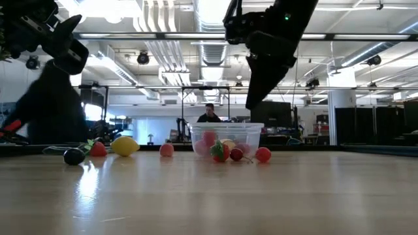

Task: Pick and placing Produce into tupperware
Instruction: Put the red cherry into the transparent bin

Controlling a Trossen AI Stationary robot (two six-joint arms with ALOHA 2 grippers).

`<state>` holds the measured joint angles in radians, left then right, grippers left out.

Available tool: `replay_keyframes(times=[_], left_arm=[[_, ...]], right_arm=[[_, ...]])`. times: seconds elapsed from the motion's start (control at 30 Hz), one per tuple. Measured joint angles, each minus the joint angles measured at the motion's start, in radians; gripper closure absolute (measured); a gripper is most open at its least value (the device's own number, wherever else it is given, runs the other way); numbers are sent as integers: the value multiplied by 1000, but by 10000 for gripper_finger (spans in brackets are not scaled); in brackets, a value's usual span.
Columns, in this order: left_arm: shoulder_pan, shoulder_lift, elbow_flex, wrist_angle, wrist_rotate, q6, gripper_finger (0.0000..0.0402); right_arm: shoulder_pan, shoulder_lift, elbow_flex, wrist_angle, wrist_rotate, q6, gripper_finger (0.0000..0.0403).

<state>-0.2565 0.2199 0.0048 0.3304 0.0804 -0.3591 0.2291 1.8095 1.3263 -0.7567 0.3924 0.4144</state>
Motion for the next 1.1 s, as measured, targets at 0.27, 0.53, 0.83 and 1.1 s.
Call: replay_keyframes(times=[0.27,0.53,0.83,1.1], left_arm=[[0,0,0,-1,0,0,246],[0,0,0,0,1,0,246],[0,0,0,0,4,0,246],[0,0,0,0,4,0,246]], right_arm=[[-59,7,-67,-18,-197,-239,194],[-64,9,-126,26,-156,-389,174],[-92,13,-172,154,-165,-501,177],[-132,13,-185,171,-202,-502,179]])
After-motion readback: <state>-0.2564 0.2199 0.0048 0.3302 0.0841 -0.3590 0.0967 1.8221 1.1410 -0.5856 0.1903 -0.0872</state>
